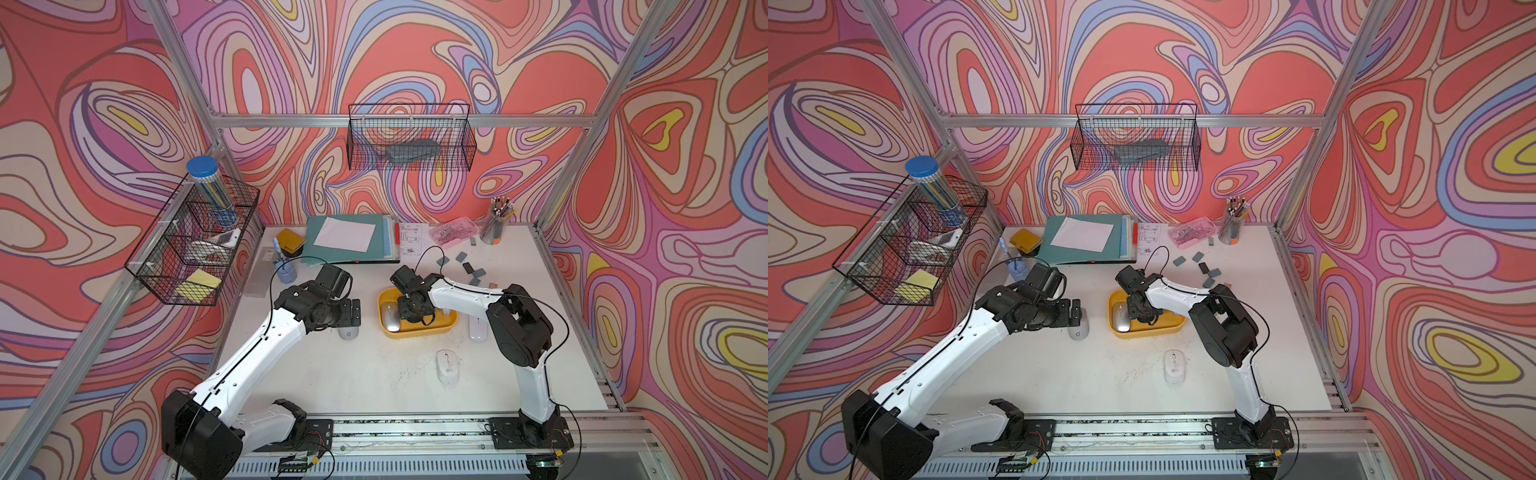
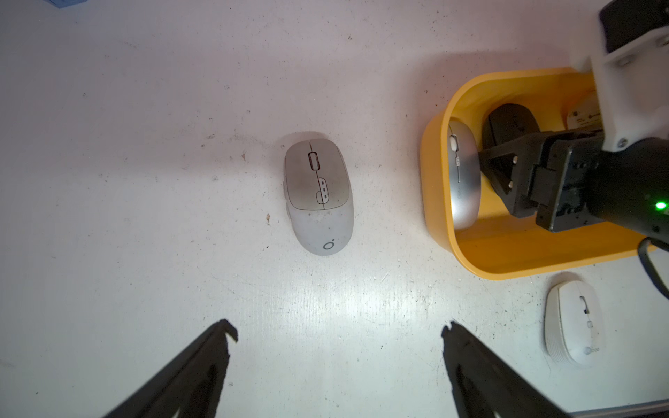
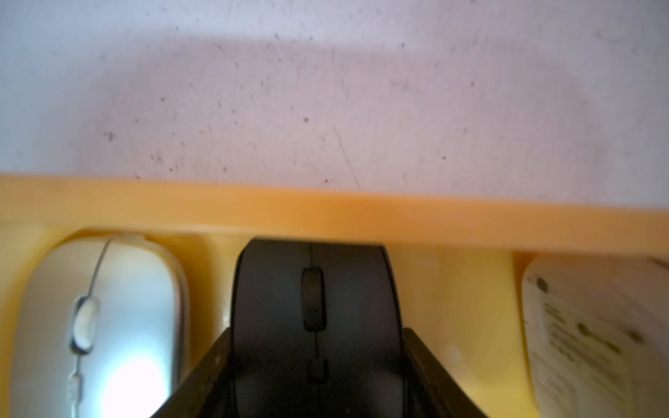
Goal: Take out the mouse from the storage box
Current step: Pick up the mouse from the storage box, then place the mouse at the center of the board.
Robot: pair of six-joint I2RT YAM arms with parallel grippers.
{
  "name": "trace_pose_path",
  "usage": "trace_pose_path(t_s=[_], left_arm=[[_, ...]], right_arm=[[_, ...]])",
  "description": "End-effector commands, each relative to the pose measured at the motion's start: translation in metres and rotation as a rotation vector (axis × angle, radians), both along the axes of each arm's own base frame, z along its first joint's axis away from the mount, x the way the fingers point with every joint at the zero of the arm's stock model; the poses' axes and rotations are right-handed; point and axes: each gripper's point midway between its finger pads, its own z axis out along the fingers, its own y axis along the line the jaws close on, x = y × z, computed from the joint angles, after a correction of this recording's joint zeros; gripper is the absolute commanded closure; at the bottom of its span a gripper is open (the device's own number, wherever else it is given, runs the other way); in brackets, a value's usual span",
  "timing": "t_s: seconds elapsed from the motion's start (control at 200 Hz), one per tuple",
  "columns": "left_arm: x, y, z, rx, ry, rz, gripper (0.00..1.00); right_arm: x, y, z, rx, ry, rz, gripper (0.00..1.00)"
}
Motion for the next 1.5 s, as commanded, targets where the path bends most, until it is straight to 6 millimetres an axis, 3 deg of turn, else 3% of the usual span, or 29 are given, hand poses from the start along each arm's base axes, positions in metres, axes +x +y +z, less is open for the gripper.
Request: trace_pose_path(t_s=[0.0,0.11,0.411,0.531,0.556,0.621,0.721,0.821,1.037,1.132,1.282,1.497], left_arm=[[0.004,0.002,0.008,-0.001,-0.023,0.006,0.04],[0.004,0.002,0.009,-0.002,-0.026,0.006,0.04],[0.003,0.002,0.010,-0.008,-0.033,0.007,0.04],[0.003,0.002,0.012,-0.013,-0.039,0.009,0.04],[0.002,0.002,0.012,-0.014,-0.040,0.008,0.04],[0.002,0.002,0.012,-0.015,-0.039,0.008,0.04],[0.001,0.002,0.012,-0.019,-0.038,0.006,0.04],[0.002,0.000,0.013,-0.027,-0.042,0.003,0.04],[0.003,-0.003,0.012,-0.037,-0.032,-0.002,0.04],[0.002,-0.002,0.012,-0.037,-0.035,0.000,0.04],[0.001,-0.002,0.012,-0.037,-0.036,0.001,0.04],[0.001,-0.001,0.011,-0.032,-0.031,0.000,0.04]], right_arm=[[0.001,-0.006,-0.014,-0.032,0.017,-0.011,0.46],[0.003,-0.008,0.001,-0.015,-0.024,-0.027,0.46],[0.004,-0.010,0.088,0.109,-0.173,-0.054,0.47],[-0.008,-0.008,0.106,0.125,-0.187,-0.047,0.48],[-0.014,-0.007,0.120,0.141,-0.201,-0.044,0.48],[-0.030,-0.003,0.125,0.140,-0.189,-0.031,0.48],[-0.072,0.014,0.119,0.156,-0.137,0.012,0.48],[-0.118,0.028,0.098,0.203,-0.049,0.028,0.48],[-0.187,0.027,0.057,0.169,0.058,0.020,0.48],[-0.200,0.022,0.039,0.132,0.090,0.011,0.48],[-0.201,0.011,0.013,0.044,0.107,-0.015,0.48],[-0.198,0.006,0.001,-0.039,0.108,-0.015,0.44]])
